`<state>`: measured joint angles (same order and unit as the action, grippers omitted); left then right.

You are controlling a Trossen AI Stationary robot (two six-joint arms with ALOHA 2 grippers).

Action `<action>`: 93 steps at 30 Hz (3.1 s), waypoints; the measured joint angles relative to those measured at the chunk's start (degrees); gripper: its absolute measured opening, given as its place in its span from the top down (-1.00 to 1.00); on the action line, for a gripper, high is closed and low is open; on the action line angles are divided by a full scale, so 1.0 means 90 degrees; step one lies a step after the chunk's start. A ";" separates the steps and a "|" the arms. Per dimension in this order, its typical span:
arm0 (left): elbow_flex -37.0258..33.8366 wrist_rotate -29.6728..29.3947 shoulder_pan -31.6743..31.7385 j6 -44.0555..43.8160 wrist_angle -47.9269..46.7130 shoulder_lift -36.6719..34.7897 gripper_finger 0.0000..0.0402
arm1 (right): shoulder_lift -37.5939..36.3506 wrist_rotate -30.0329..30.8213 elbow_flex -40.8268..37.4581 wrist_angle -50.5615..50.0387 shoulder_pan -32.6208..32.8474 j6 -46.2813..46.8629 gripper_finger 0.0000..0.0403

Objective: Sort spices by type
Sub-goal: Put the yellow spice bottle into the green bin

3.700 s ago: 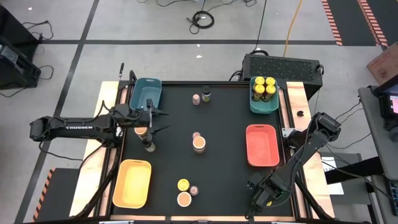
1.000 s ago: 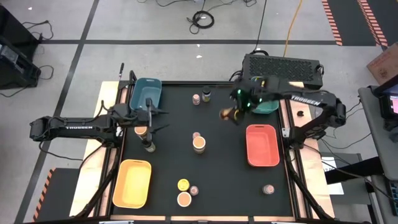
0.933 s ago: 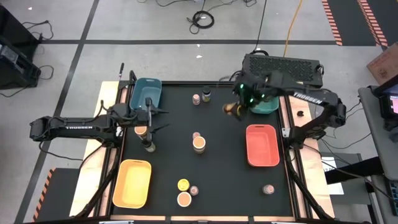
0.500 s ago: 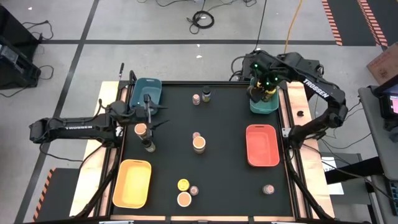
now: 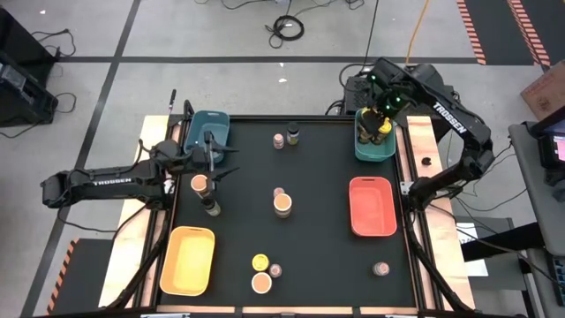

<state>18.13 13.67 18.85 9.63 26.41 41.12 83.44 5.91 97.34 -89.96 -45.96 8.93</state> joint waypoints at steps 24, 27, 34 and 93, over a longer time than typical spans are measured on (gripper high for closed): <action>0.0002 0.0027 -0.0007 0.0012 0.0000 0.0000 -0.25 | -0.0010 0.0057 -0.1935 -0.0009 -0.0407 -0.0461 -0.09; 0.0002 0.0029 -0.0007 0.0012 0.0000 0.0000 -0.25 | -0.0010 0.0087 -0.2141 0.0021 -0.0464 -0.0441 -0.09; 0.0002 0.0027 -0.0007 0.0012 0.0002 0.0000 -0.25 | -0.0012 0.0173 -0.2496 0.0842 -0.0573 -0.0403 -0.09; 0.0005 0.0027 -0.0007 0.0020 0.0005 0.0000 -0.25 | 0.0012 0.0206 -0.3784 0.1849 -0.0898 -0.0422 -0.39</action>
<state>18.17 13.91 18.79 9.81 26.46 41.12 83.55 7.77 63.29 -73.31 -54.04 5.13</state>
